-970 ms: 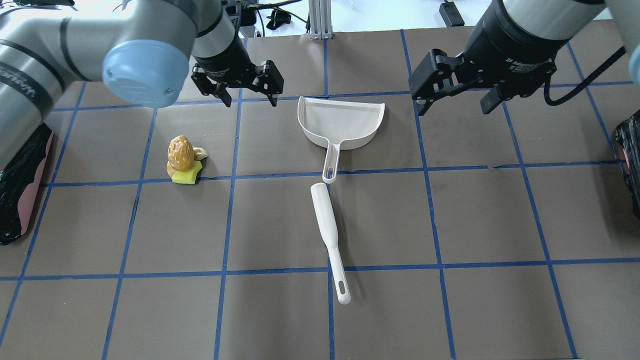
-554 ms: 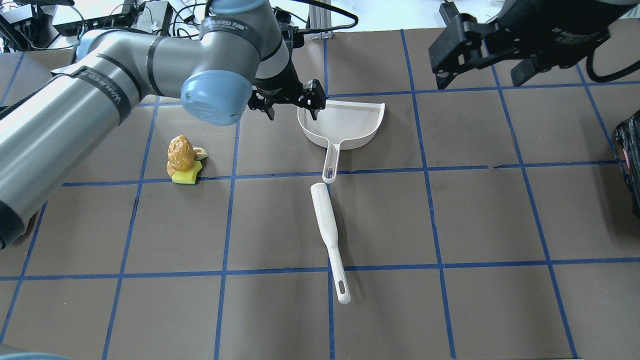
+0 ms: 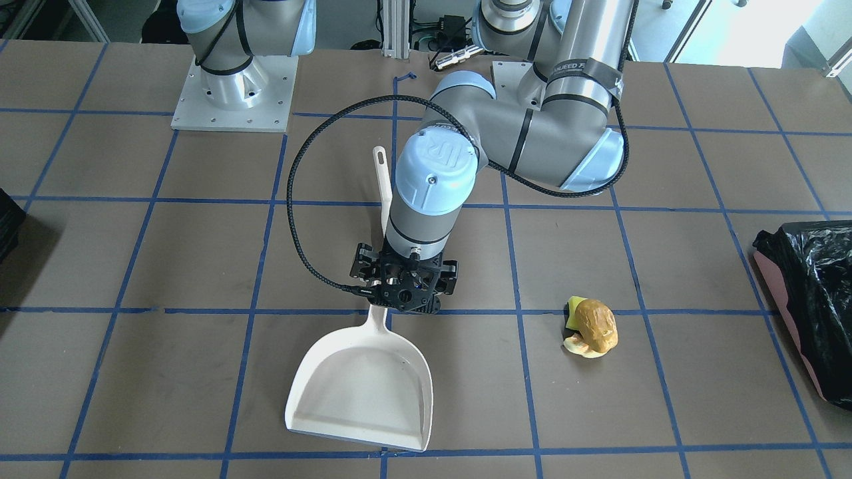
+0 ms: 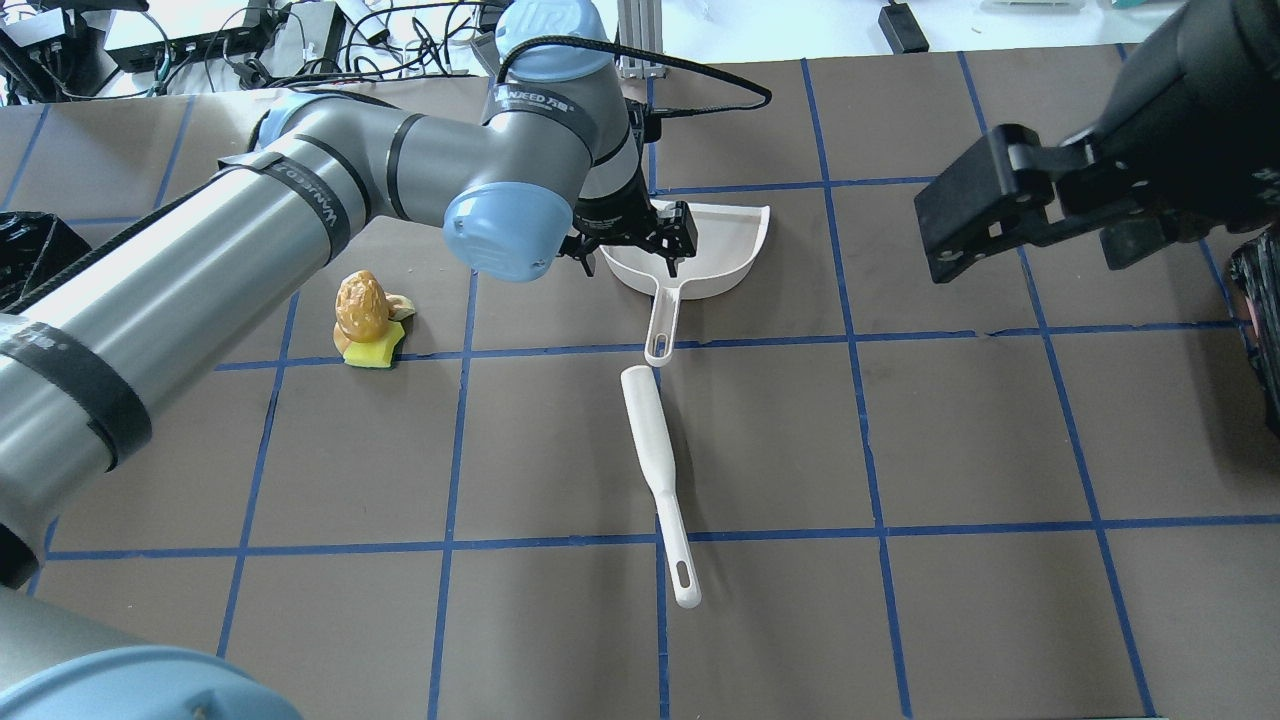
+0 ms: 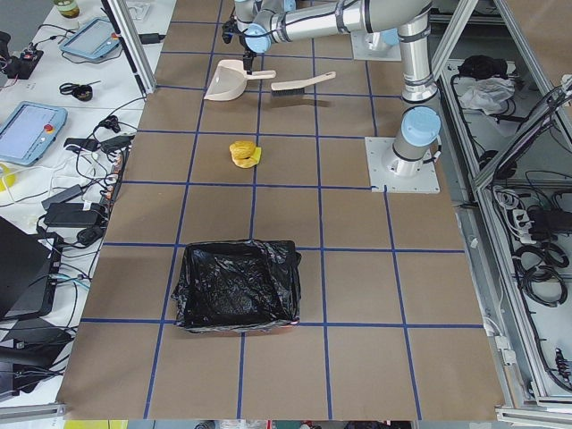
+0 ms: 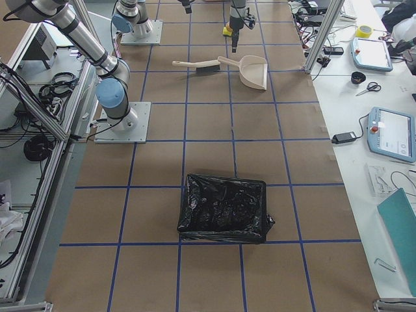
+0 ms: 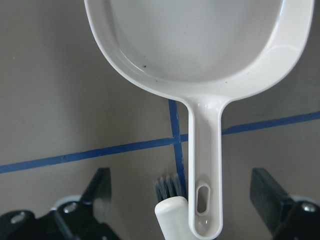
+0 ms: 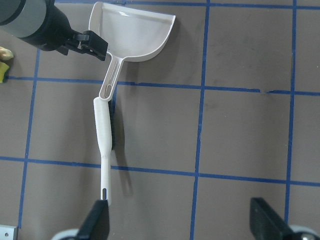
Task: Sweep and dump trash in nearest bin
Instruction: 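Grasp the dustpan handle with the left gripper while the right gripper nears the brush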
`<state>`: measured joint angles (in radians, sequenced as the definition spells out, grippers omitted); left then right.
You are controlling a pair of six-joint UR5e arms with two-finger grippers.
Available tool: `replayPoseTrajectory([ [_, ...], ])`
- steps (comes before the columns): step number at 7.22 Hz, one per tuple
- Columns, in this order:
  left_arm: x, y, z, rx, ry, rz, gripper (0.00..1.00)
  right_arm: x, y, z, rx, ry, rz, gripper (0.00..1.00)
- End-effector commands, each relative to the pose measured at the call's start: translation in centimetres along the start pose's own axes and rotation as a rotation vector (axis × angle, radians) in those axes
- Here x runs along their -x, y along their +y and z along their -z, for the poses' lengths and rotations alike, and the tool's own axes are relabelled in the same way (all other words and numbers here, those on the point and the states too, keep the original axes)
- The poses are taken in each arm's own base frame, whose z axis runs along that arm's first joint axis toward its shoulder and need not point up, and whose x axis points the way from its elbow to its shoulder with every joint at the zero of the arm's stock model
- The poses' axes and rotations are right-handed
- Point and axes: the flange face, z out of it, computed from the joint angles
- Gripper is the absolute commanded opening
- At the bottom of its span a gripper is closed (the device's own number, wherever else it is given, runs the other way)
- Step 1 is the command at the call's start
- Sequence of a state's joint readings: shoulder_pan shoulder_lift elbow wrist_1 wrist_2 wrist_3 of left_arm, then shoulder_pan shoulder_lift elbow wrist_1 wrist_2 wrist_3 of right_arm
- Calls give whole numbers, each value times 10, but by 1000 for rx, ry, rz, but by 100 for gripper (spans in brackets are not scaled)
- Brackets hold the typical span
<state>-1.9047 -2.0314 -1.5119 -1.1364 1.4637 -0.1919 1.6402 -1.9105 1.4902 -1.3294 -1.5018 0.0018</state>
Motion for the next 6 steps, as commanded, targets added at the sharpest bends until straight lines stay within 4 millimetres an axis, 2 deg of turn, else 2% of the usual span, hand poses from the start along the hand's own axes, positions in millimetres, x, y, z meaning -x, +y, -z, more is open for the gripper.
replayPoseTrajectory([
  [1, -15, 7, -21, 30, -5, -30, 100, 0, -8, -6, 21, 1, -3, 100],
  [2, -21, 9, -30, 45, -7, -68, 100, 0, -21, -15, 41, 3, 0, 100],
  [3, -24, 10, -37, 58, -14, -93, 92, -1, -32, -24, 59, 3, -4, 100],
  [4, -23, 9, -47, 72, -17, -129, 89, -2, -43, -27, 50, -12, -7, 100],
  [5, -23, 9, -52, 78, -18, -132, 90, -2, -53, -24, -9, -15, -12, 100],
  [6, -24, 9, -55, 83, -18, -133, 89, -3, -68, -38, -22, -13, -17, 100],
])
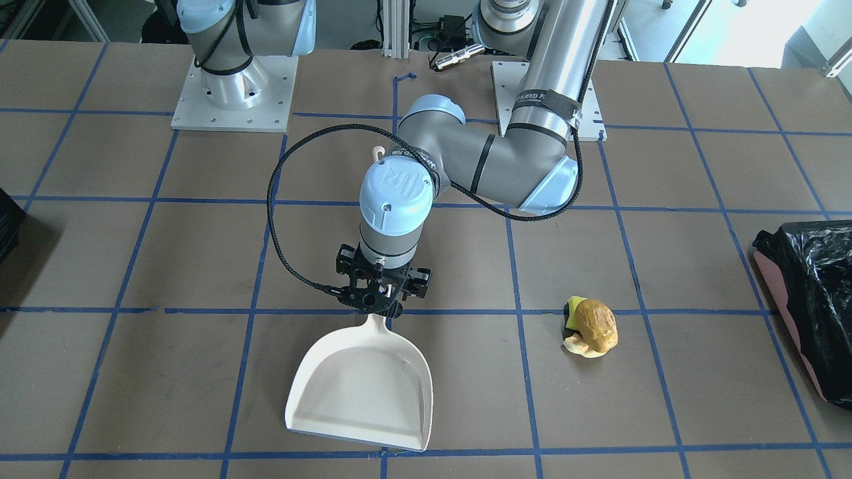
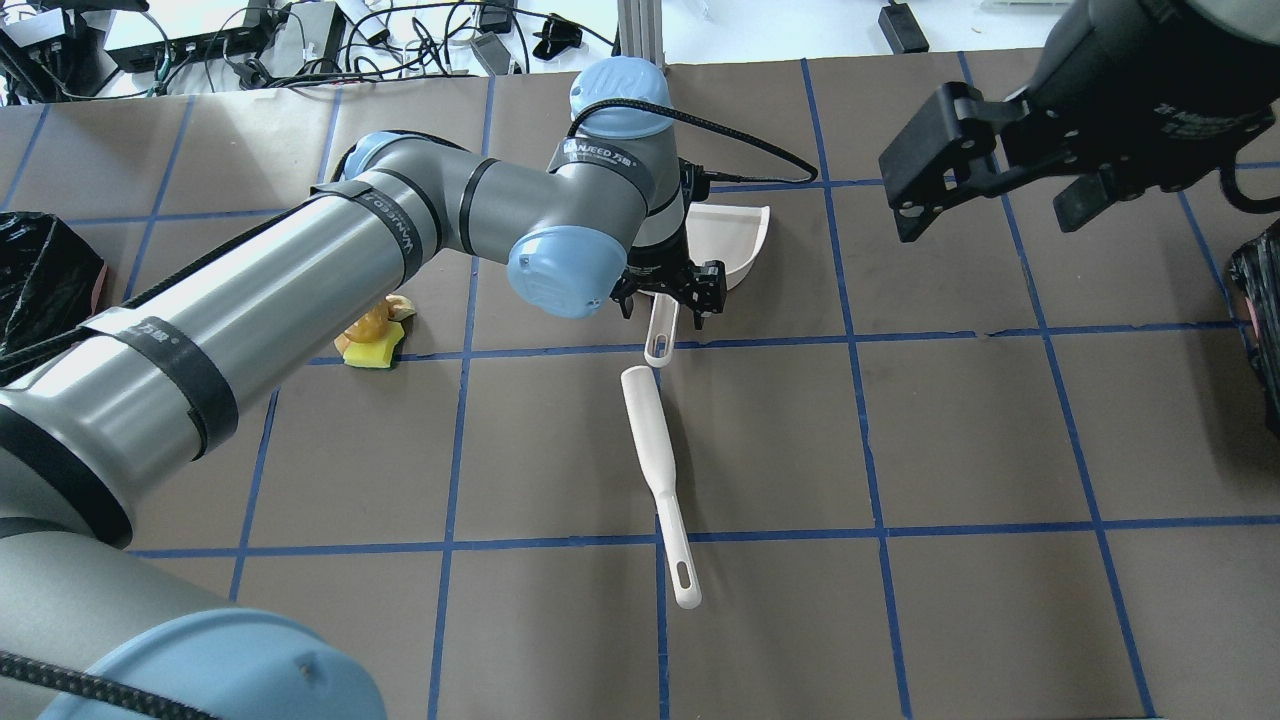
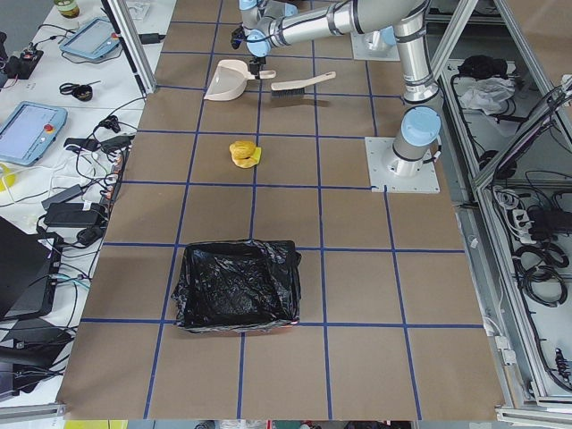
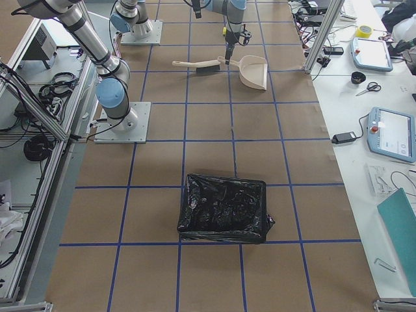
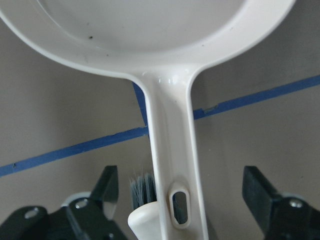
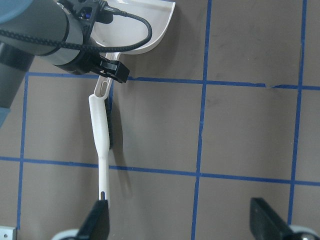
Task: Sweep and dump trash in nearest bin
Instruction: 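Grasp the dustpan handle with the left gripper while the right gripper nears the brush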
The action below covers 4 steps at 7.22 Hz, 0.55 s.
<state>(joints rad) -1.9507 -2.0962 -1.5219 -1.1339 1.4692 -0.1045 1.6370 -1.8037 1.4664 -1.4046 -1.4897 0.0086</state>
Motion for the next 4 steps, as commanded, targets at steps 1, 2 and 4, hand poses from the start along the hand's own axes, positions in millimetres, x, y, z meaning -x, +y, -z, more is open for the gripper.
replayPoseTrajectory([
  [1, -3, 0, -9, 15, 1, -10, 87, 1, -24, -29, 16, -4, -5, 100],
  [2, -6, 2, -12, 24, 0, -15, 70, 7, -12, -50, 64, -3, 11, 100],
  [4, -11, 6, -15, 44, -8, -16, 0, 13, 65, -77, 135, 61, 48, 100],
])
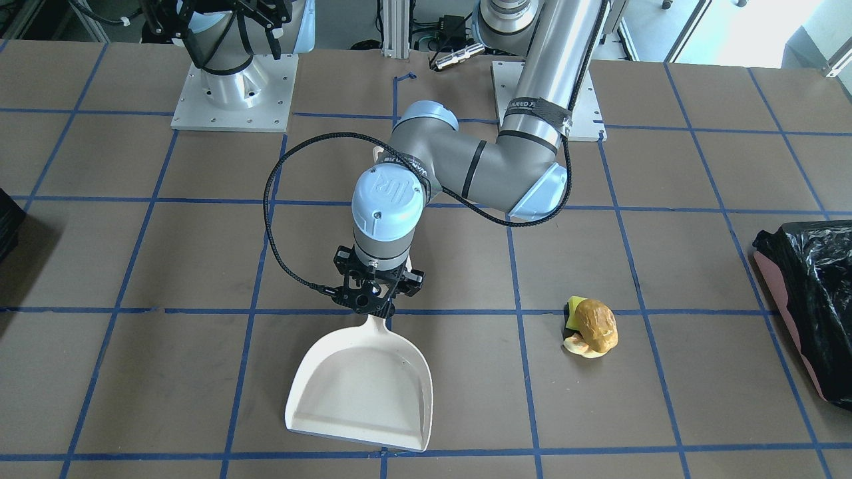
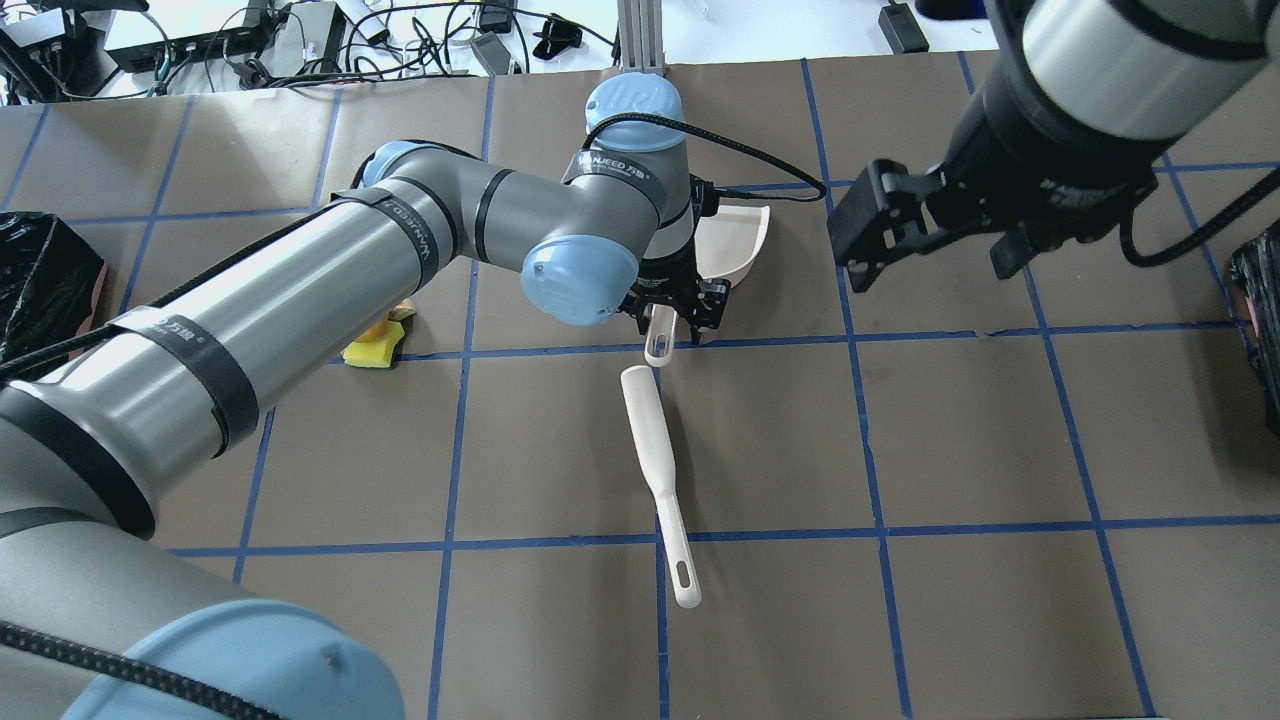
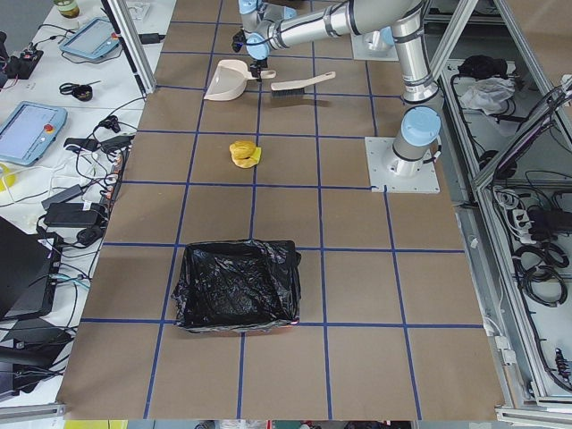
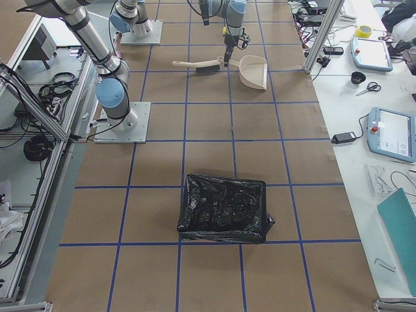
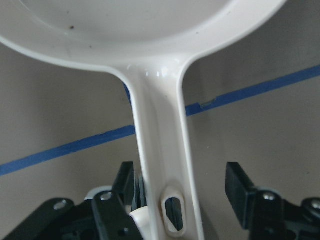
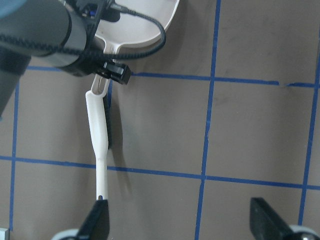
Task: Sweep and dump trash in nearest bin
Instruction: 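Grasp the dustpan handle with the left gripper while the right gripper nears the brush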
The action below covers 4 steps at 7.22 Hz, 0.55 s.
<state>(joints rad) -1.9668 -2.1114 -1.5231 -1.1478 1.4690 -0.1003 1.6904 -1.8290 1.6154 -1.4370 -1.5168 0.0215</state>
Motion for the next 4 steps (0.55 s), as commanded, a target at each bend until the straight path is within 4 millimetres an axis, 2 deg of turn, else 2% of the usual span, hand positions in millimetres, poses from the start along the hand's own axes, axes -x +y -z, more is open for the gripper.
replayPoseTrajectory([
  [1, -2, 2, 0, 10, -3, -2, 0, 1, 57, -51, 97, 44, 5, 100],
  [2, -3, 1, 4, 2, -4, -8, 0, 4, 83, -74, 134, 36, -25, 100],
  [3, -3, 2, 18, -22, -6, -34, 0, 11, 112, -90, 150, 36, -64, 100],
  [4, 10, -1, 39, -57, -50, -67, 0, 25, 127, -107, 180, 53, -126, 100],
])
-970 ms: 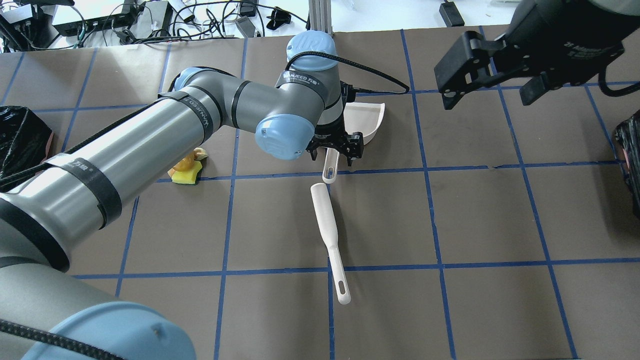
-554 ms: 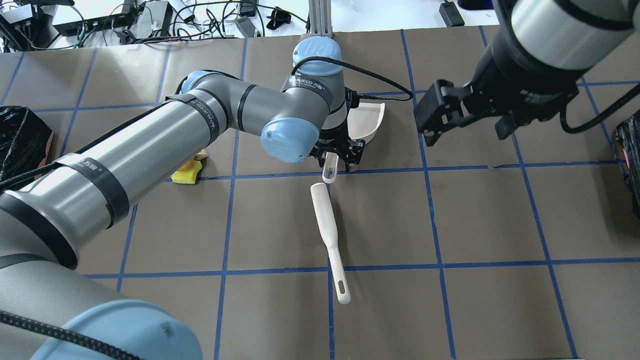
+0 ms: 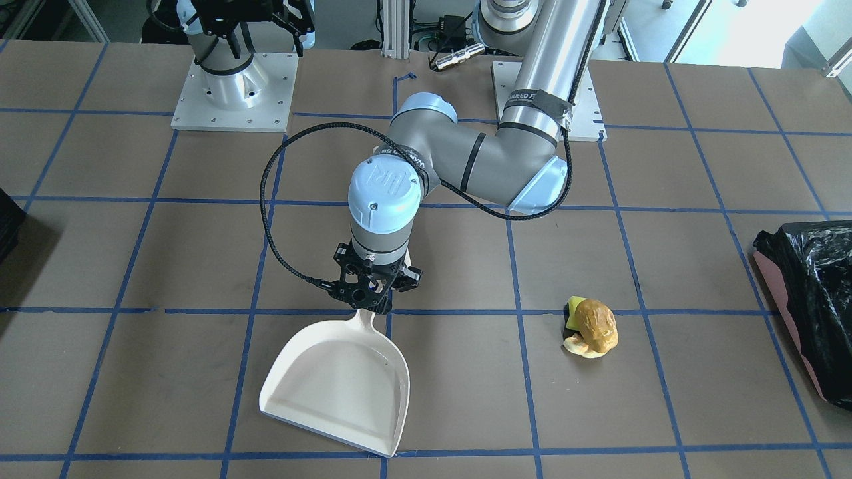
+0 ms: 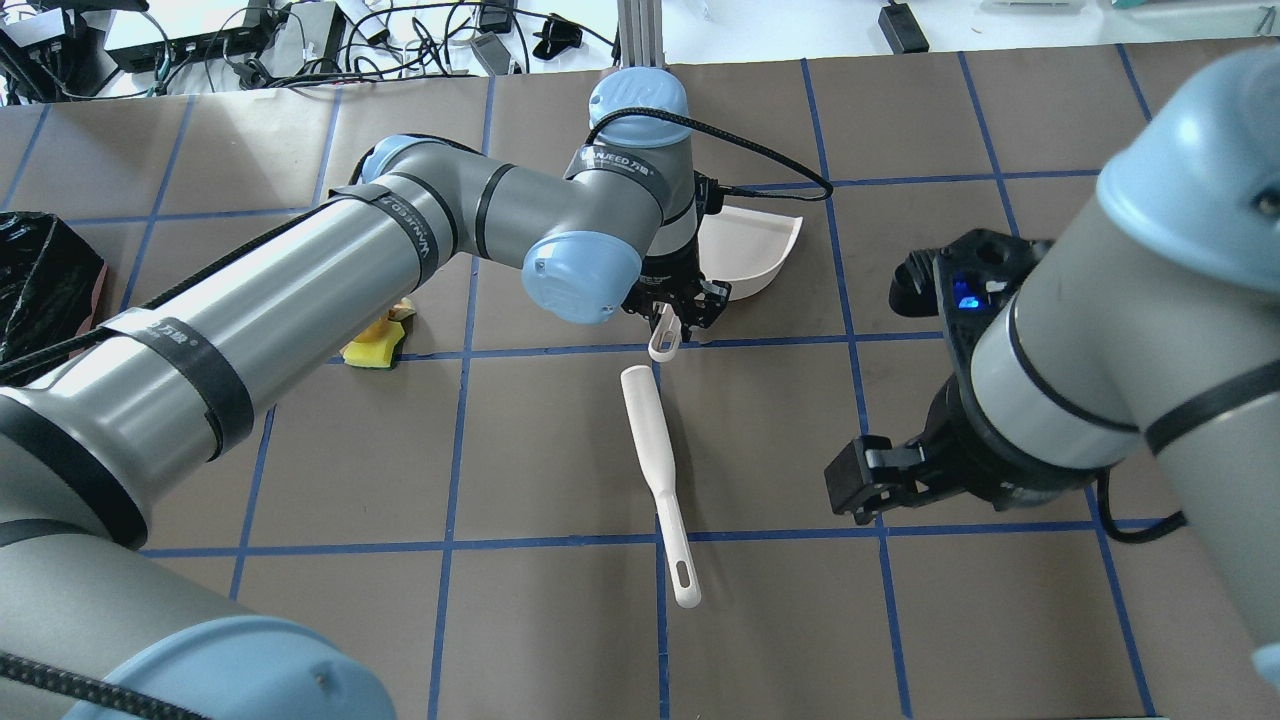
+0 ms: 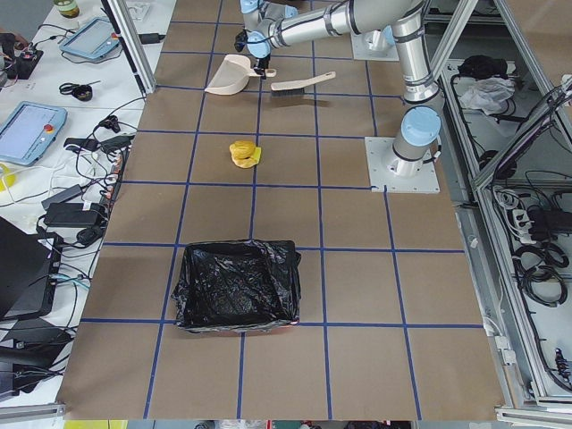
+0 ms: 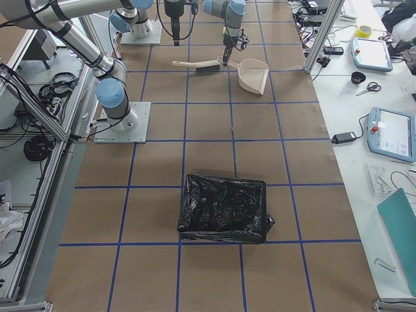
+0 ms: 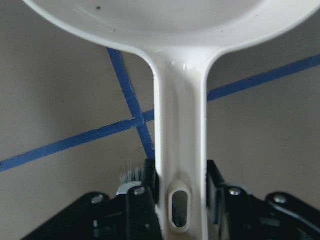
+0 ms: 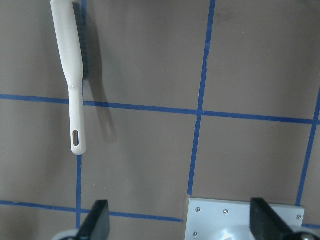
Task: Sweep and dump trash in nearest bin
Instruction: 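Grasp the white brush with the right gripper while the left carries the dustpan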
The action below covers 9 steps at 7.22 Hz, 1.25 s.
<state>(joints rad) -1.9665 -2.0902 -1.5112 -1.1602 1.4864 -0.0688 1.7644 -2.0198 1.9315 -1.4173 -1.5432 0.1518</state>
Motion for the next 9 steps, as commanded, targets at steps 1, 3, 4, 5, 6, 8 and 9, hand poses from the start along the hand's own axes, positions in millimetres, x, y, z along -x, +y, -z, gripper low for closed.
replayPoseTrajectory([
  [1, 45, -11, 47, -55, -66, -29, 0, 35, 27, -47, 51, 28, -76, 100],
  [3, 137, -15, 106, -59, -133, -55, 0, 89, 10, -78, 20, 32, -111, 100],
  [4, 194, -7, 128, -49, -136, -67, 0, 118, -11, -104, 10, 30, -86, 100],
  [5, 242, 3, 145, -53, -145, -97, 0, 142, -29, -129, -10, 21, -61, 100],
  [6, 288, 17, 162, -42, -178, -123, 0, 152, -50, -158, 3, 34, -37, 100],
  [8, 376, 50, 185, -29, -205, -212, 0, 162, -68, -185, -24, 28, 130, 100],
  [9, 417, 70, 184, -9, -199, -285, 0, 157, -60, -199, 5, 38, 168, 100],
])
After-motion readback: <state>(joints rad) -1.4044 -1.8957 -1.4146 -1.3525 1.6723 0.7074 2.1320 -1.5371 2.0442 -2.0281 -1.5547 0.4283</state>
